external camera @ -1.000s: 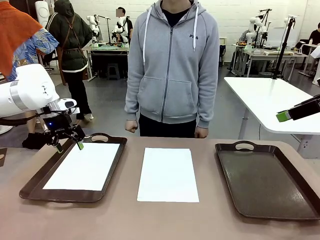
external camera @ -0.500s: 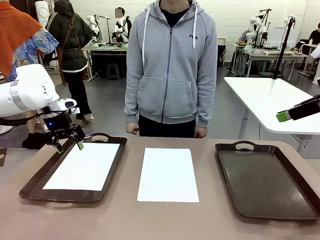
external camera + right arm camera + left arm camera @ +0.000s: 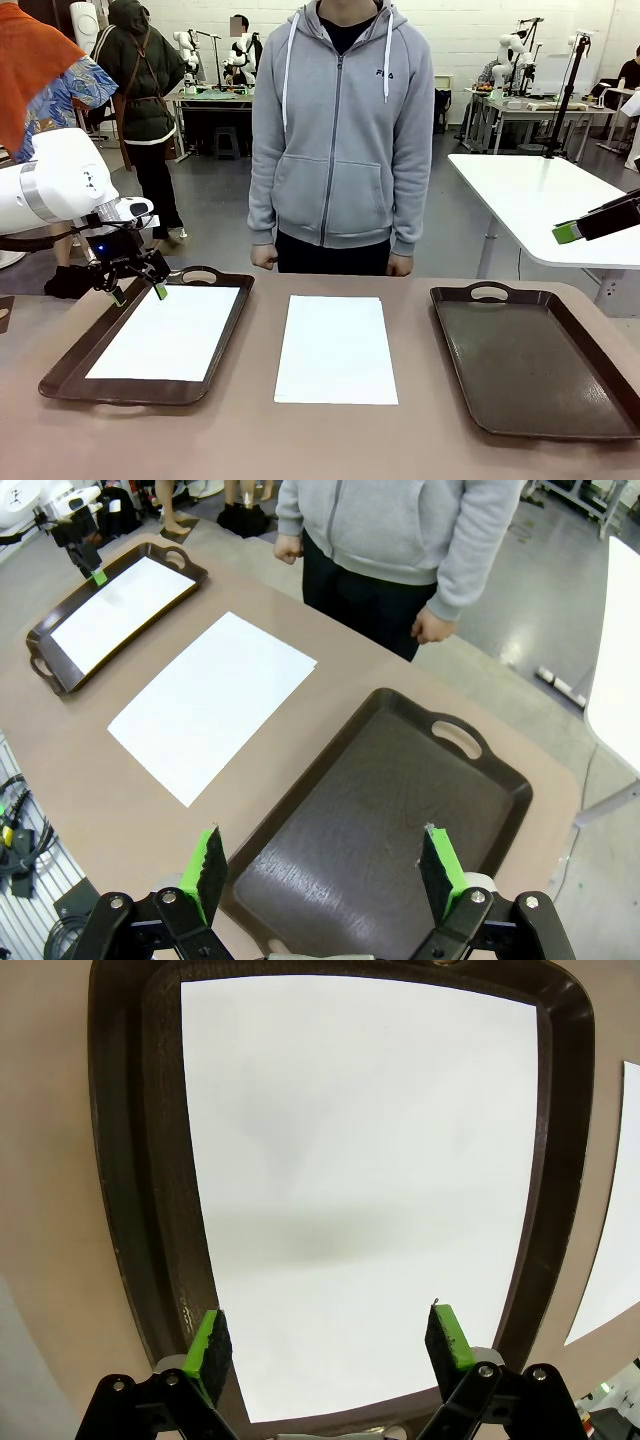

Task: Sort the A4 documents.
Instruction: Receive the A4 Paper.

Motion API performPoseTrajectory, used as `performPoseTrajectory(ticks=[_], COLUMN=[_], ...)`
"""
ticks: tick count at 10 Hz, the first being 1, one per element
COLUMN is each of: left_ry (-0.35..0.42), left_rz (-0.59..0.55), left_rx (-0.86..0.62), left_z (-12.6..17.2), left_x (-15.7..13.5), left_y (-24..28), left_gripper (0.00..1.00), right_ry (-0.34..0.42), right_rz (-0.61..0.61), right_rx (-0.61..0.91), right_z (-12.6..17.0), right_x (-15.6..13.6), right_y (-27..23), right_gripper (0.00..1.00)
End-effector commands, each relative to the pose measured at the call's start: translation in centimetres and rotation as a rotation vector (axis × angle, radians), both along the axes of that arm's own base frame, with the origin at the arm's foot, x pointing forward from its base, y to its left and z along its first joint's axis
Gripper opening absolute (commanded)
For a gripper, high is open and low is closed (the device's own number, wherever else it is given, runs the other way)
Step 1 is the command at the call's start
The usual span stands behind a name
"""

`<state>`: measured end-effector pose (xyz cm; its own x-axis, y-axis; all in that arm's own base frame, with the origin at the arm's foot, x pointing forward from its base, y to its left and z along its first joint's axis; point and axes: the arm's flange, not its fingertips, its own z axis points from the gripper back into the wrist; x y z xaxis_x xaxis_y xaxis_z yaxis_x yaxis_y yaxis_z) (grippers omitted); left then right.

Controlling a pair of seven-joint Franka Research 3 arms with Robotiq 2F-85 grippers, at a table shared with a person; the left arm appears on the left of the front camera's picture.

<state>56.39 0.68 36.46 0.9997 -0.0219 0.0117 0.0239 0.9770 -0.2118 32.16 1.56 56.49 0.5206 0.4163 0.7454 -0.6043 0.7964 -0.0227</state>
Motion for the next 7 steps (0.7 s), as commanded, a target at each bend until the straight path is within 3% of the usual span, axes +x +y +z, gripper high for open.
performPoseTrajectory(ticks=[1, 3, 4, 6, 7], left_ry=[-0.099, -0.299, -0.349, -0.512, -0.643], left_rz=[0.019, 0.020, -0.003, -0.117, -0.126], left_rx=[-0.049, -0.042, -0.079, -0.229, -0.294], left_z=[2.5, 9.4, 11.9, 16.2, 18.3], left_x=[-0.8, -3.6, -5.2, -8.9, -10.4], left_y=[-2.3, -4.1, -4.0, -3.2, -2.7], left_gripper=[1.00, 1.00, 1.00, 1.00, 1.00], right_ry=[0.003, 0.003, 0.003, 0.003, 0.003], right_rz=[0.005, 0.005, 0.005, 0.005, 0.005], right_rx=[0.007, 0.007, 0.007, 0.007, 0.007], right_z=[-0.1, -0.1, -0.1, -0.1, -0.1], right_x=[0.1, 0.1, 0.1, 0.1, 0.1], right_y=[0.1, 0.1, 0.1, 0.1, 0.1], right_gripper=[1.00, 1.00, 1.00, 1.00, 1.00])
